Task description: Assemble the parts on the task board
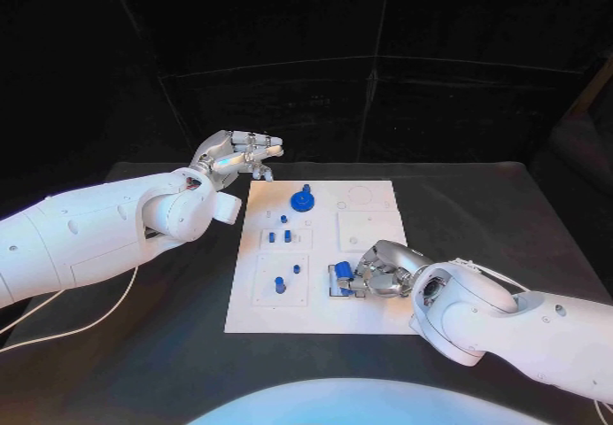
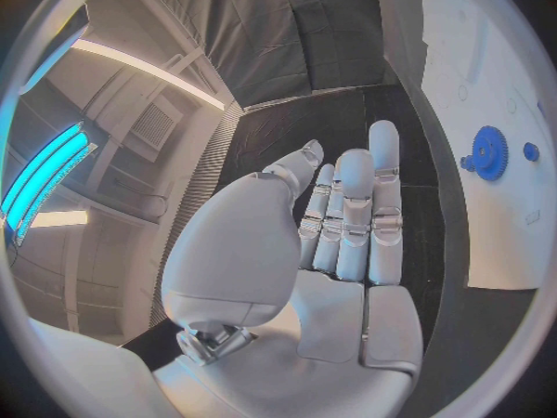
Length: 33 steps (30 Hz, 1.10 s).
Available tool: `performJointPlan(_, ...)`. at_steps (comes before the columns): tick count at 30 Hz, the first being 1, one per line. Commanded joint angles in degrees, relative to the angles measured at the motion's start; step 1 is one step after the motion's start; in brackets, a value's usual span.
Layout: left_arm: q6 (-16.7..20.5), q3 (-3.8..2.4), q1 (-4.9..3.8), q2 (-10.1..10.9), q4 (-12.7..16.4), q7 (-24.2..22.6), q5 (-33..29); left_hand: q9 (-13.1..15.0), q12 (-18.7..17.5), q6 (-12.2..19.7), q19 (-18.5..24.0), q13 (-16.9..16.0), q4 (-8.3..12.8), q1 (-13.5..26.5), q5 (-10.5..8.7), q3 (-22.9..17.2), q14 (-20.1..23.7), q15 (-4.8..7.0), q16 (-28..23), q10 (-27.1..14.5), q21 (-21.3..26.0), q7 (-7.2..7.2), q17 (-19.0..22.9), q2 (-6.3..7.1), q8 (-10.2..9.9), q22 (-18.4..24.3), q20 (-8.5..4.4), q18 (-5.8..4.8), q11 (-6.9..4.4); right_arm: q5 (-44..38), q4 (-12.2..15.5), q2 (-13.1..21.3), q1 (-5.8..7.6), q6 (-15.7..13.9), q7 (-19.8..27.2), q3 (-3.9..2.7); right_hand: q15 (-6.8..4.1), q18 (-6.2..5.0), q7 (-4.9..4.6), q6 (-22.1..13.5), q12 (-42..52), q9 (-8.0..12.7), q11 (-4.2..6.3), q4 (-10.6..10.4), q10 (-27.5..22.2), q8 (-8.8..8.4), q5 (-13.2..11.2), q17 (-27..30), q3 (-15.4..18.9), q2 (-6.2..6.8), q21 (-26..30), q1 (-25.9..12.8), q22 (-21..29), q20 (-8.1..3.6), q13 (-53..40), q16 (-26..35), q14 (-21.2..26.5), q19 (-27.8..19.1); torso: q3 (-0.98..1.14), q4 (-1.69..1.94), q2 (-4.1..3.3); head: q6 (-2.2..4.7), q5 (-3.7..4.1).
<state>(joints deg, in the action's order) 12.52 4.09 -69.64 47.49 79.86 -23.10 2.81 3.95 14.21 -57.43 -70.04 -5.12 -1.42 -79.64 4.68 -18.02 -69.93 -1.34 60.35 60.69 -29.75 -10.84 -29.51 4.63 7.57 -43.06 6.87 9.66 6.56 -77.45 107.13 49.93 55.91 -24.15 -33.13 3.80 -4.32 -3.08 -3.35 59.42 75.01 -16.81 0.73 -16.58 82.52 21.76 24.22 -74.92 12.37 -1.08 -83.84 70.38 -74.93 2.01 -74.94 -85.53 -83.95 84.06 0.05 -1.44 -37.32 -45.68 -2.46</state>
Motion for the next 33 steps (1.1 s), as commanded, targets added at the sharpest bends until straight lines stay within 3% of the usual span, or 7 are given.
performJointPlan(1,-0.61,-0.05,-0.08,-0.05,0.13,-0.18,-0.15,0.00,0.38,0.32,0.21,-0.01,0.01,-0.27,0.22,0.41,0.42,-0.14,-0.23,-0.20,0.26,0.05,0.05,-0.13,0.20,0.05,0.17,0.77,0.00,-0.15,-0.21,-0.26,0.01,0.54,-0.72,0.06,-0.28,0.56,-0.16,0.10,-0.10,-0.30,0.12,-0.01,0.35,0.33,-2.85,-4.66,0.77,-0.23,-0.23,-0.89,-3.11,-0.28,-1.19,-0.18,-4.24,1.23,0.04,-0.01,0.01,0.01,-0.05)
performJointPlan(3,-0.63,-0.05,-0.08,-0.05,0.13,-0.16,-0.15,0.00,0.38,0.32,0.21,-0.01,0.01,-0.27,0.22,0.41,0.42,-0.14,-0.23,-0.20,0.26,0.05,0.05,-0.13,0.20,0.05,0.17,0.77,0.00,-0.33,-0.32,-0.45,0.01,0.19,-0.73,0.06,-0.28,0.56,-0.16,-0.02,-0.29,-0.62,0.10,0.03,0.31,0.37,-6.97,-4.69,1.49,-0.40,-0.21,-1.65,-3.11,-0.29,-1.21,-0.18,-4.23,1.21,0.02,0.00,0.04,0.07,0.00)
performJointPlan(7,-0.67,-0.06,-0.08,-0.05,0.13,-0.13,-0.15,0.00,0.38,0.32,0.21,-0.01,0.01,-0.27,0.22,0.41,0.42,-0.14,-0.23,-0.20,0.26,0.05,0.05,-0.13,0.20,0.05,0.17,0.77,0.00,-0.65,-0.54,-0.83,0.01,-0.73,-0.54,0.05,-0.22,0.51,-0.29,-0.70,-1.71,-1.14,-0.07,-0.18,-0.38,0.24,-20.91,-4.18,3.70,0.26,-0.03,-5.62,-2.84,-0.28,-0.32,0.10,-4.08,1.05,0.00,0.02,0.06,0.13,0.08)
performJointPlan(12,-0.85,-0.06,-0.08,-0.03,0.16,-0.01,-0.15,0.00,0.38,0.32,0.21,-0.01,0.01,-0.27,0.22,0.41,0.42,-0.14,-0.23,-0.20,0.26,0.05,0.05,-0.13,0.20,0.05,0.17,0.77,0.00,-1.66,-0.58,-0.95,0.01,-1.12,-0.43,0.05,-0.11,0.45,-0.43,-1.30,-3.60,-1.86,-0.18,-0.32,-1.32,0.34,-21.37,-3.79,2.23,4.09,0.17,-10.81,-2.61,-0.17,0.87,0.38,-3.96,0.87,0.02,-0.01,0.01,0.07,0.10)
performJointPlan(18,-1.01,-0.06,-0.08,0.10,0.22,0.13,-0.15,-0.01,0.51,0.45,0.18,0.00,0.16,-0.56,0.40,0.29,0.49,-0.14,-0.23,-0.39,0.33,0.04,0.15,-0.32,0.25,0.12,0.17,0.78,0.01,-2.61,-0.26,-0.77,0.01,-0.52,-0.38,0.05,-0.09,0.43,-0.44,-1.48,-4.14,-2.29,-0.17,-0.34,-1.50,0.48,-21.43,-3.76,-0.03,5.58,0.24,-11.94,-2.55,-0.16,1.10,0.46,-3.95,0.82,0.04,-0.11,0.04,0.15,0.25)
performJointPlan(24,-1.07,-0.06,-0.08,0.13,0.24,0.17,-0.15,-0.01,0.51,0.45,0.18,0.00,0.16,-0.56,0.40,0.29,0.49,-0.14,-0.23,-0.39,0.33,0.04,0.15,-0.32,0.25,0.12,0.17,0.78,0.01,-2.84,0.32,-0.53,0.00,0.41,0.29,0.05,-0.05,0.49,-0.40,-1.35,-3.94,-3.09,-0.12,2.06,-1.16,0.97,-20.83,-3.98,-3.08,1.97,0.08,-3.74,-2.93,-0.08,0.62,0.43,-4.03,0.95,0.08,-0.04,0.04,0.03,0.26)
performJointPlan(33,-1.11,-0.06,-0.08,0.10,0.16,0.18,-0.15,-0.01,0.51,0.45,0.18,0.00,0.16,-0.56,0.40,0.29,0.49,-0.14,-0.23,-0.39,0.33,0.04,0.15,-0.32,0.25,0.12,0.17,0.78,0.01,-4.55,0.17,-0.59,0.00,0.98,-0.42,0.05,-0.22,0.63,-0.24,-1.06,-3.53,-4.00,0.05,7.43,-0.71,1.63,-21.16,-4.56,-4.50,0.60,-0.28,5.82,-3.66,-0.18,-0.04,0.24,-4.15,1.22,0.02,0.01,0.05,0.05,0.52)
